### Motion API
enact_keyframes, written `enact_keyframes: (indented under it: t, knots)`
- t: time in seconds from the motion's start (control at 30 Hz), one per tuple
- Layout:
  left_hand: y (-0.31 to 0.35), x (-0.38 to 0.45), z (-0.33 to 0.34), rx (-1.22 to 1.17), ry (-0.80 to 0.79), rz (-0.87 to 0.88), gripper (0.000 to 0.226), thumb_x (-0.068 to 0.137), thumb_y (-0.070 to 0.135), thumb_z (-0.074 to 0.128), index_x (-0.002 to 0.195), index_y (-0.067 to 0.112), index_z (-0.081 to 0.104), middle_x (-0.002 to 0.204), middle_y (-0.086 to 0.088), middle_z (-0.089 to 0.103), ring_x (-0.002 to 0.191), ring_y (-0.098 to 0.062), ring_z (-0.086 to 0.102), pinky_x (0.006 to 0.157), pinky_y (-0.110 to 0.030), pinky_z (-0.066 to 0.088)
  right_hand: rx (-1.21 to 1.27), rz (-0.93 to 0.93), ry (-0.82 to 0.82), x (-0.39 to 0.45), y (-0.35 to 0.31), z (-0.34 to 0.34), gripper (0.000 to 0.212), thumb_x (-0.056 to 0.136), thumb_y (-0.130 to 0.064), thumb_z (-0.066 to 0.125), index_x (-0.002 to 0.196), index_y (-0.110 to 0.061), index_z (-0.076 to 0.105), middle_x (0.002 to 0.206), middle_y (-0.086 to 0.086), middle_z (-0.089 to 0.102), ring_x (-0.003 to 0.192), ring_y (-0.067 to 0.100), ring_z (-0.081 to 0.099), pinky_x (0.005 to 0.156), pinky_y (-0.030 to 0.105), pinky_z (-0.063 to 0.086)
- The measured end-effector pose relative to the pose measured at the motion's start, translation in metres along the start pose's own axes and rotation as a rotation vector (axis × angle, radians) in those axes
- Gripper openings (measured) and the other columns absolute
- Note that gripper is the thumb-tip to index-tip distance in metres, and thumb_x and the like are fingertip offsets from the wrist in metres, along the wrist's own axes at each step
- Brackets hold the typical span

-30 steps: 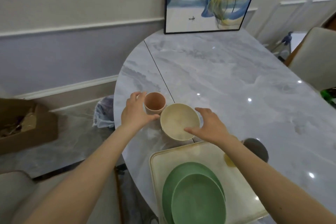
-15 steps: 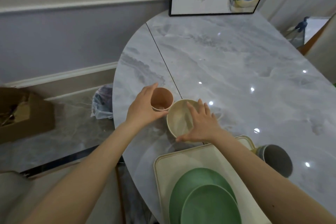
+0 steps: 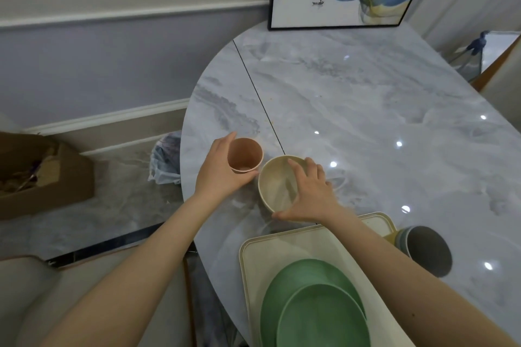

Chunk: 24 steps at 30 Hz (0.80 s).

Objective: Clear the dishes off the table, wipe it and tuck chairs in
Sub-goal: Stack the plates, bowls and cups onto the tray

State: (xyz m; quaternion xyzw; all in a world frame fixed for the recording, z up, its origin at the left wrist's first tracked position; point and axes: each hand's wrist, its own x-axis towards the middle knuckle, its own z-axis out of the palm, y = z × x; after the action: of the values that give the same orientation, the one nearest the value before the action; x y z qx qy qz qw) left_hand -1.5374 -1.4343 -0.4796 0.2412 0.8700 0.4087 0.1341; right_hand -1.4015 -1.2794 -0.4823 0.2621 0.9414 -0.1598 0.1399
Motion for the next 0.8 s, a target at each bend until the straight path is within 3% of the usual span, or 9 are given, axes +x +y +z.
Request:
enact_keyframes:
  t: [0.43,0.8]
  knots:
    - [0.039,-0.083,-0.024,-0.025,0.164,-0.075,0.094,0.066,0.038,0.082,0.143,0.028,0.030,0.141,0.005,0.038,0.126,-0.012,0.040,0.092,-0.023,0.033,0.053,-0.157,0.086,-0.070,0.009,-0.045,0.121,0.046,-0.070,0.074,0.143,-0.031,0.014,0.153,0.006,-0.001,0.141,0.032,0.005,0.109,0.052,0.028]
    - [0.079,-0.202,-0.024,0.031,0.327,-0.141,0.093,0.064,0.040,0.083,0.141,0.027,0.033,0.144,0.000,0.039,0.131,-0.019,0.039,0.104,-0.038,0.038,0.043,-0.313,0.050,-0.183,0.043,-0.062,0.119,0.052,-0.065,0.075,0.145,-0.033,0.008,0.155,0.006,-0.003,0.143,0.033,0.003,0.113,0.054,0.022]
